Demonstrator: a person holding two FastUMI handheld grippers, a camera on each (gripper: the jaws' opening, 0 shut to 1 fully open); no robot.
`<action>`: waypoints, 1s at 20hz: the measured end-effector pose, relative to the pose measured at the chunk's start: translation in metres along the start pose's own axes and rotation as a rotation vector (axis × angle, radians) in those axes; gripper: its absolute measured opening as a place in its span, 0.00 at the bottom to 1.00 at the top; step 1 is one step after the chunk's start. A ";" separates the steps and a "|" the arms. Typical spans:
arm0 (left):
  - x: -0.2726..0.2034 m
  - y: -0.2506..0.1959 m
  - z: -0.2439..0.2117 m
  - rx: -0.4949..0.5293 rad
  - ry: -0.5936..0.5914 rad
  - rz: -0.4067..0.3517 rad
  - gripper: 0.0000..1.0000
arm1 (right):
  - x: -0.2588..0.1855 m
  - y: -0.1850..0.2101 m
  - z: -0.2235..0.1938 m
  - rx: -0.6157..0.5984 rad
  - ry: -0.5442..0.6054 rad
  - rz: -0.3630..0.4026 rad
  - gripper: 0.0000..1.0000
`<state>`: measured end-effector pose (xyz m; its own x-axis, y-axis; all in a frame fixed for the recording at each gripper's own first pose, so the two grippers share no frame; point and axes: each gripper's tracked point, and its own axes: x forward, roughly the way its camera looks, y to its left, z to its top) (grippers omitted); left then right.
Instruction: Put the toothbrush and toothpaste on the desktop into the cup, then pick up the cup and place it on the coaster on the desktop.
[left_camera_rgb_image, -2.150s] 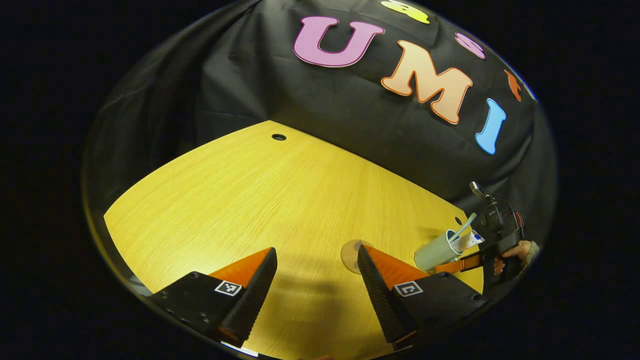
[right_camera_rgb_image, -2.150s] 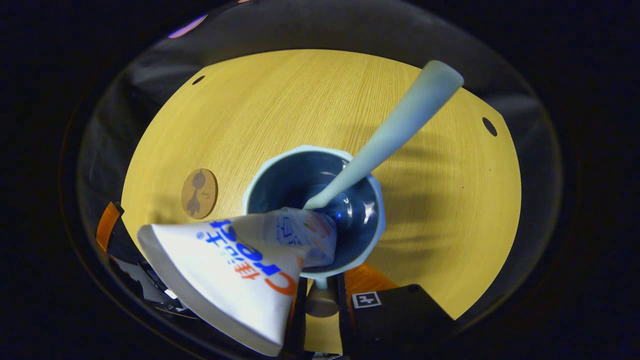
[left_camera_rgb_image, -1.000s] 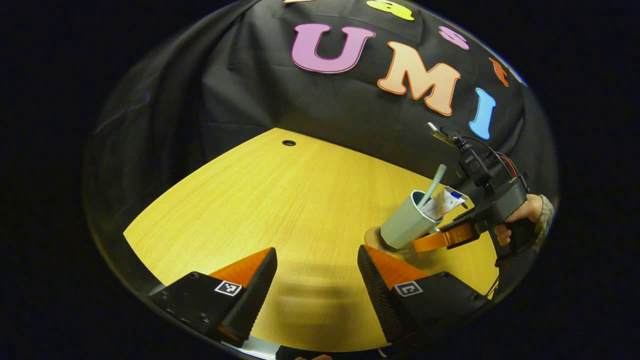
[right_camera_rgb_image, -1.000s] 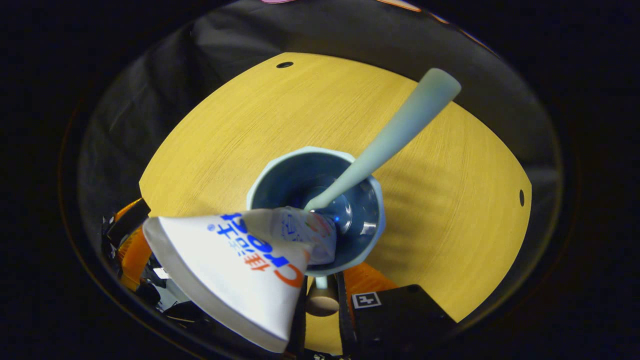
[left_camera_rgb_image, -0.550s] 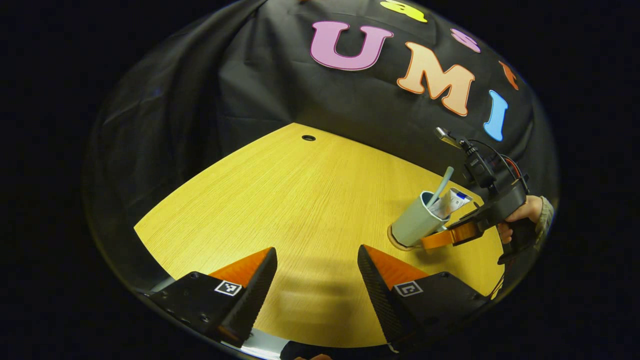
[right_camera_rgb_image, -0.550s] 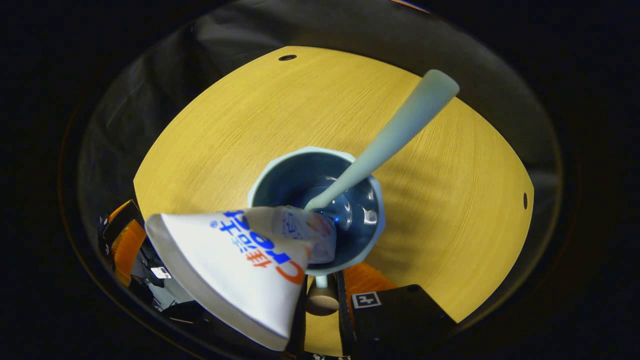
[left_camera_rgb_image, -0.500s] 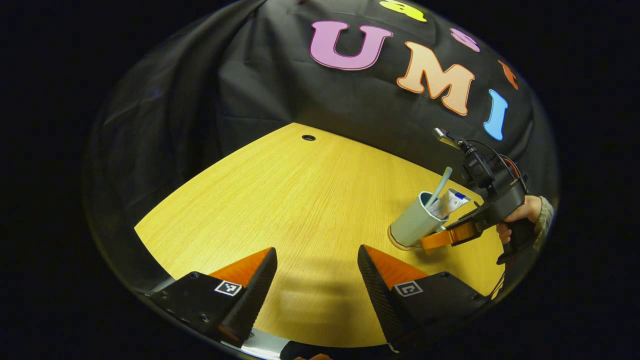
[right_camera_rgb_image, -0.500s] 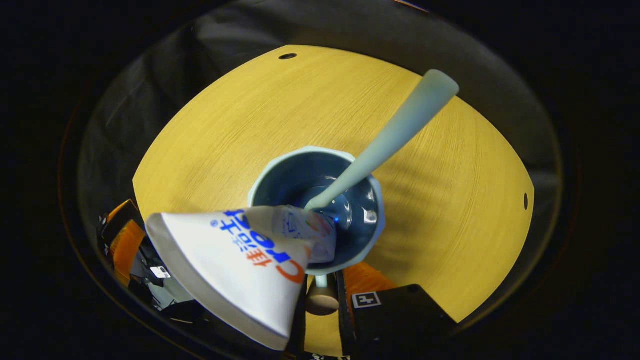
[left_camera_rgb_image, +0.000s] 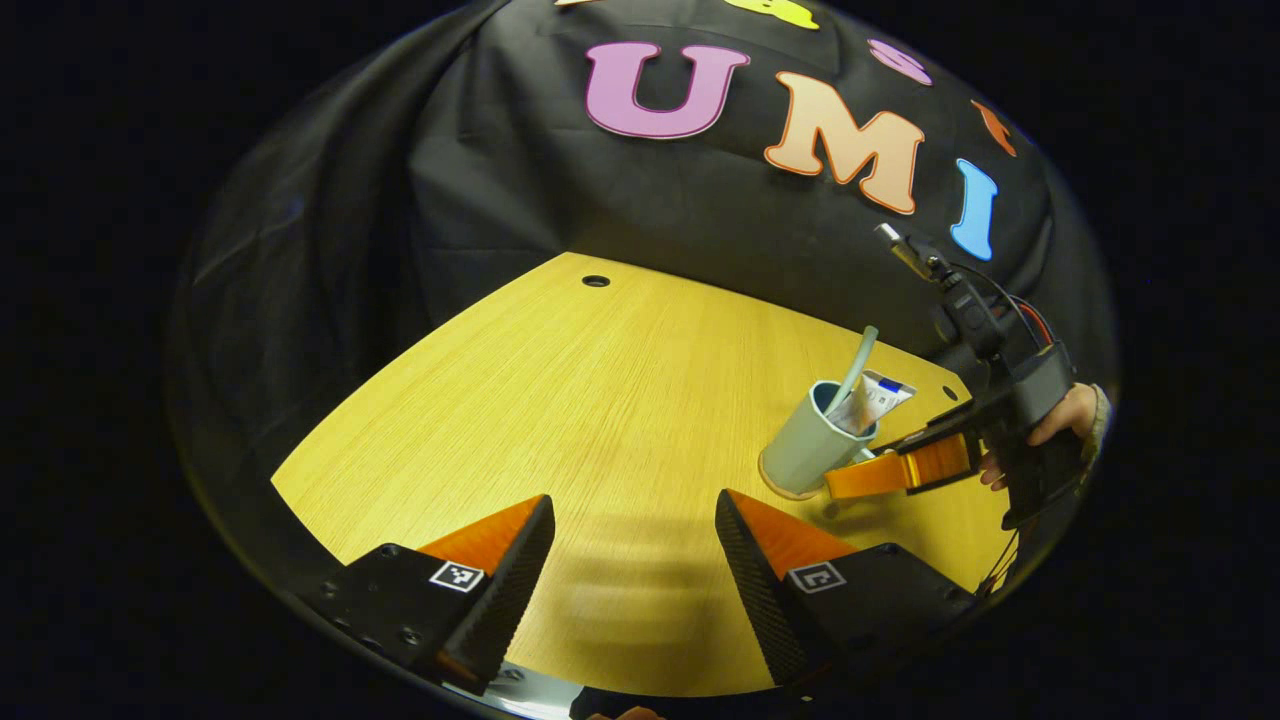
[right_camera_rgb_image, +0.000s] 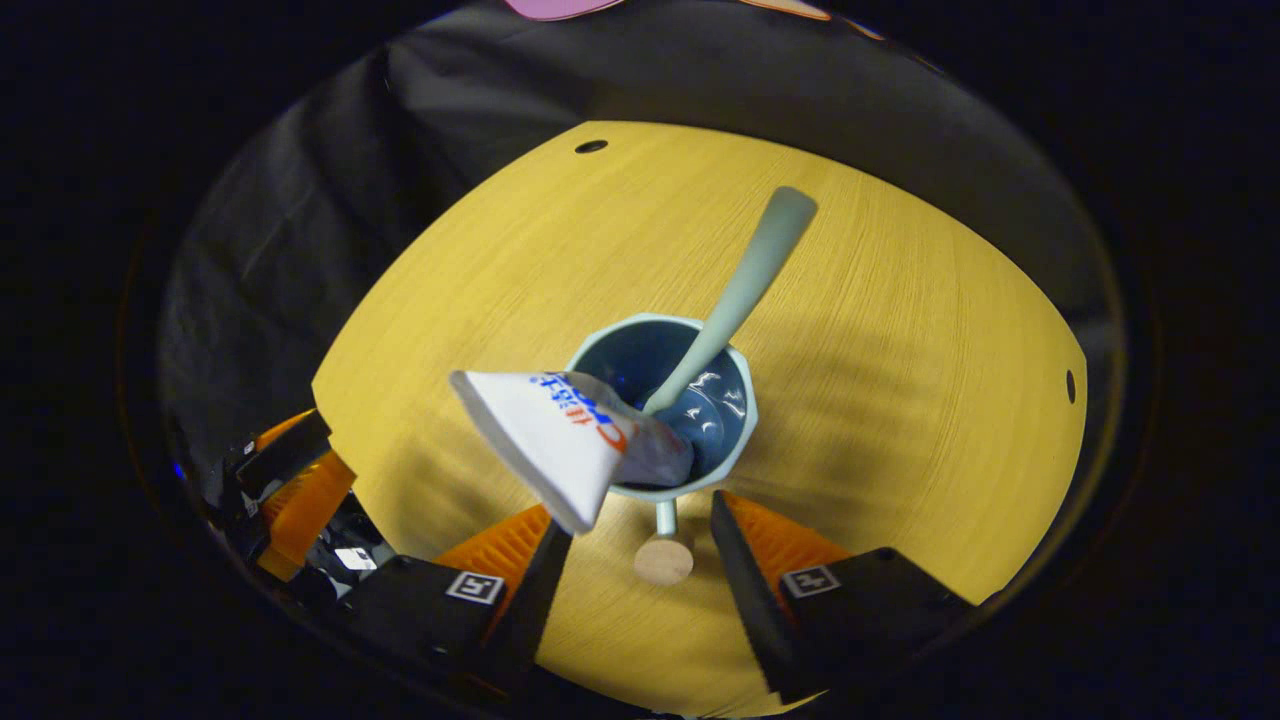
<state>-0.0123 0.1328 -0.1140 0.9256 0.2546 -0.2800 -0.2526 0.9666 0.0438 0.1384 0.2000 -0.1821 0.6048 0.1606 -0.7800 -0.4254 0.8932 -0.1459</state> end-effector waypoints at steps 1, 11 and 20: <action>0.000 -0.006 0.006 0.009 -0.008 -0.006 0.94 | -0.011 0.000 -0.004 0.012 -0.018 0.004 0.92; 0.001 -0.102 0.044 0.100 -0.001 -0.140 0.94 | -0.145 -0.071 -0.014 0.288 -0.508 -0.063 0.99; -0.011 -0.146 0.051 0.209 0.000 -0.209 0.93 | -0.186 -0.158 -0.069 0.447 -0.698 -0.183 0.94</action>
<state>0.0282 -0.0094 -0.0687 0.9516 0.0496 -0.3034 0.0068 0.9833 0.1819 0.0467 -0.0001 -0.0558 0.9773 0.0888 -0.1922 -0.0631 0.9887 0.1357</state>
